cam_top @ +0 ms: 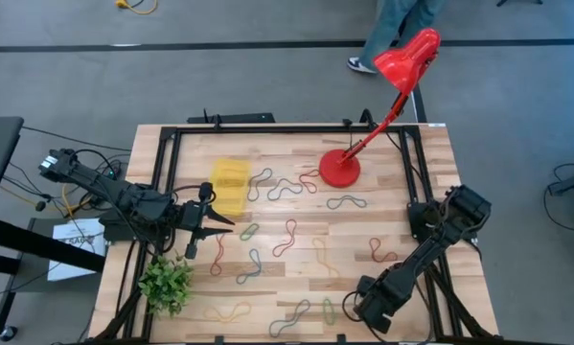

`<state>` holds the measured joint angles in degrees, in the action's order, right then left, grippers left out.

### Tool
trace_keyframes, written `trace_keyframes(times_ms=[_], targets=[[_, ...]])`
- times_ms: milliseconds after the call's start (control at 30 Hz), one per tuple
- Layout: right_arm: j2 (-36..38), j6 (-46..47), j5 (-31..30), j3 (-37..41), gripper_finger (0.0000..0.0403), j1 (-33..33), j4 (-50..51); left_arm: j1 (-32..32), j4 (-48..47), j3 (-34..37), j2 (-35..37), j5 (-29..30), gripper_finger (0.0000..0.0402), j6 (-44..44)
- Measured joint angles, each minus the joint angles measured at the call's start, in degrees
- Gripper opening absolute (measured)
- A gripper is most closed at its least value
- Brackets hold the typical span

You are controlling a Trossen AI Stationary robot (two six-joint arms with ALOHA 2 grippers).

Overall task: Pick and place items into bin
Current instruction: Put the yellow rubber band into the yellow bin

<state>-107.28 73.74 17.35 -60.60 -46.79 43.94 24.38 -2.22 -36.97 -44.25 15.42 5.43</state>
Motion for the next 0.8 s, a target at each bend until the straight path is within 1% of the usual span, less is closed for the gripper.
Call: trace_keyframes(times_ms=[100,200,267,333,367,533,633,667,733,800], targets=[[0.1,1.8,-4.6,-0.1,0.0007,0.7,-0.4,0.0,0.0,0.0,0.0,0.0,0.0067,0.0],[-0.2,4.4,-6.0,-1.5,0.0009,2.5,1.4,0.0,0.0,0.0,0.0,0.0,0.0067,0.0],[-0.5,3.4,-8.4,-3.8,0.0007,3.9,3.6,0.0,0.0,0.0,0.0,0.0,0.0067,0.0],[-0.8,-0.7,-15.4,-7.0,0.0003,5.3,4.3,0.0,0.0,0.0,0.0,0.0,0.0067,0.2],[-0.8,-2.6,-17.6,-9.1,0.0002,6.2,4.3,0.0,0.0,0.0,0.0,0.0,0.0067,0.4],[-0.6,-12.6,-34.9,-20.1,0.0002,9.8,6.7,0.0,0.2,0.0,0.0,0.1,0.0067,0.8],[-0.5,-24.2,-45.3,-26.9,0.0003,12.3,7.4,0.0,0.2,0.0,0.0,0.1,0.0067,0.7],[-0.5,-28.6,-50.1,-28.6,0.0003,13.1,7.1,0.0,0.2,0.0,0.0,0.1,0.0067,0.7],[-0.5,-37.0,-59.6,-31.2,0.0001,14.8,4.4,0.0,0.2,0.0,0.0,0.1,0.0067,0.6],[-0.4,-46.0,-66.8,-32.4,0.0001,16.9,-1.0,0.0,0.2,0.0,0.0,0.1,0.0067,0.8]])
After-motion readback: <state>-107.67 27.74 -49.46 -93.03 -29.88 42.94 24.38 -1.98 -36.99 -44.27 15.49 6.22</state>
